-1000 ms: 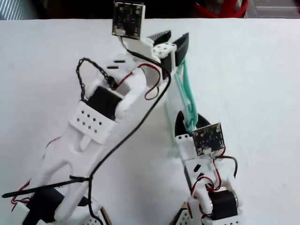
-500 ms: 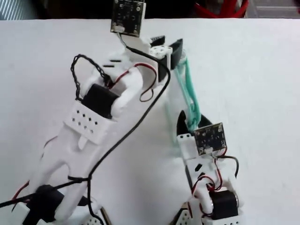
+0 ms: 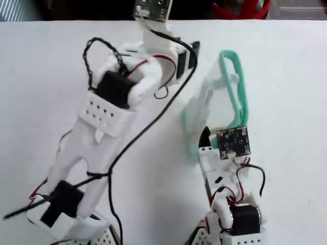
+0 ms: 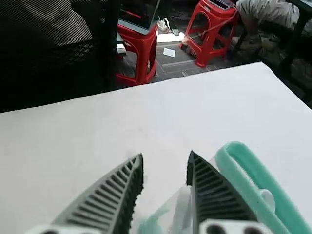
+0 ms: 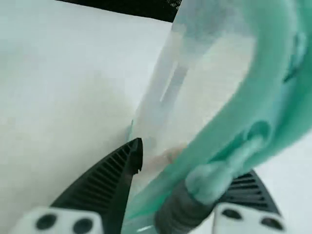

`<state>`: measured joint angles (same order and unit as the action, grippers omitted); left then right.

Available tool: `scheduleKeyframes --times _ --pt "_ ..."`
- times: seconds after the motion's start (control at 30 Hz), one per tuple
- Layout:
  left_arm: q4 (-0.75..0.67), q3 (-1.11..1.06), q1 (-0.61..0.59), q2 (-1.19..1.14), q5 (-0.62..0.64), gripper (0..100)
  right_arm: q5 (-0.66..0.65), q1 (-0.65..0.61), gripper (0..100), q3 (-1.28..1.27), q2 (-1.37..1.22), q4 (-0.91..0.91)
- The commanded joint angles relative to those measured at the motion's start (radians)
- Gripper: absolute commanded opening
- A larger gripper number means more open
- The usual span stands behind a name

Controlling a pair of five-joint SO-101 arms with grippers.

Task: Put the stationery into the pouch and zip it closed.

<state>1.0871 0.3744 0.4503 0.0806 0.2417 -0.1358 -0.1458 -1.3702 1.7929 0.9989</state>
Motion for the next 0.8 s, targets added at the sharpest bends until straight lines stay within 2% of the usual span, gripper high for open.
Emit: scheduleKeyframes --times 0.0,0.13,0.23,0.3,0.4,0.5,0.63,0.77 --pt "0.1 0.166 -0.044 0.008 -0.005 16 0.011 0.035 22.3 0.092 0.007 0.041" --pt "0.129 0.196 -0.044 0.008 -0.006 16 -0.012 -0.077 17.9 0.018 0.007 -0.016" --pt "0.126 0.198 -0.079 0.01 -0.003 16 -0.041 -0.039 15.0 0.041 0.007 -0.013" --pt "0.124 0.21 -0.104 0.007 -0.003 16 -0.012 -0.09 14.3 0.048 0.007 0.018" --pt "0.13 0.216 -0.11 0.007 -0.003 16 -0.064 -0.027 14.3 0.046 0.007 -0.024" --pt "0.132 0.213 -0.102 0.008 -0.003 16 -0.015 -0.005 14.2 0.051 0.007 -0.025" --pt "0.126 0.21 -0.105 -0.001 -0.011 16 -0.018 0.038 14.2 0.075 0.007 -0.025" --pt "0.163 0.14 -0.142 -0.002 -0.152 16 -0.018 0.008 14.2 0.078 0.007 -0.067"
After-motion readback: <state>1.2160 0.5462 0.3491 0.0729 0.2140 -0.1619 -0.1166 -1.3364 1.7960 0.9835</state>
